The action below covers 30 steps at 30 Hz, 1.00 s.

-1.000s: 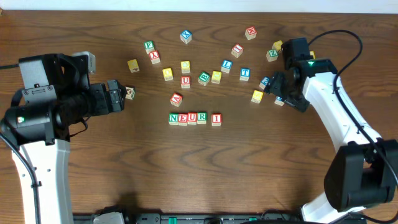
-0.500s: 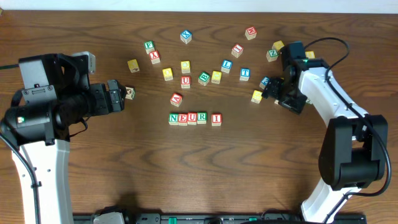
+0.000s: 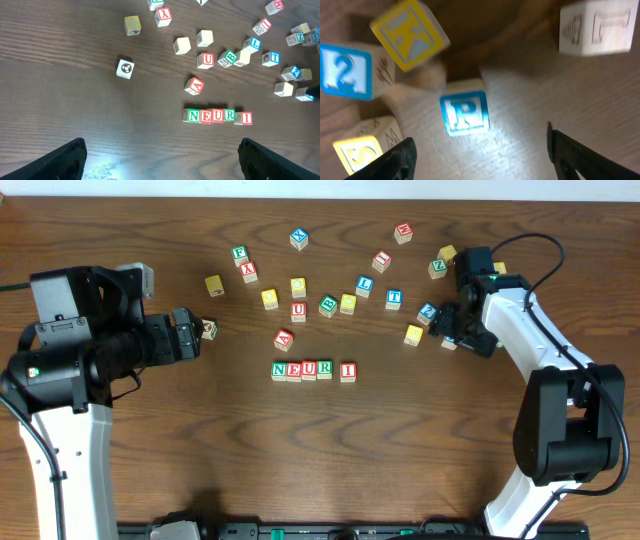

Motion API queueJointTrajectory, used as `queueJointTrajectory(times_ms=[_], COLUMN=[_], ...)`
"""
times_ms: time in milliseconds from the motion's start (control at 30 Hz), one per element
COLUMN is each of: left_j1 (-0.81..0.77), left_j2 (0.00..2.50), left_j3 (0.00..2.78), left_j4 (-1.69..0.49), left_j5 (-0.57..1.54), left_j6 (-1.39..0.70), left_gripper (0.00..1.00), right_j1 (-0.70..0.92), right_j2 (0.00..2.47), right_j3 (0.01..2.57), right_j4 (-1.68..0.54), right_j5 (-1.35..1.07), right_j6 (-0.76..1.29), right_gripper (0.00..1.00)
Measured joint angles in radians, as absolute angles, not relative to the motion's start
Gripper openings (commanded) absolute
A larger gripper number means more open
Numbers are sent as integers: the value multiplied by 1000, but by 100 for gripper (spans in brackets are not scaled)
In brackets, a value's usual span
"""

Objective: Spell out NEURIPS

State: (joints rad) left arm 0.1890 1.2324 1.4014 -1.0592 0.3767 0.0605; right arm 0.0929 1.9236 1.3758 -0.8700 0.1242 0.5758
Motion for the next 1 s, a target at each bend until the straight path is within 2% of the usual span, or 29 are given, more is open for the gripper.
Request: queueJointTrajectory(times_ms=[667,767,1000], left_j1=[189,189,189], left_j2=[1232,1232,1232], left_j3=[1401,1401,1401], left_j4=[-1059,-1059,-1059], left_j5=[377,377,377], left_j6=[60,60,60], left_gripper=[95,95,95], right_j1=[97,97,97], right_j2=[1976,1976,1976], right_j3=[1378,1378,1378], right_j4=[-772,-765,-754], right_j5=[131,131,133], right_j6=[569,572,570], right_gripper=[75,65,60])
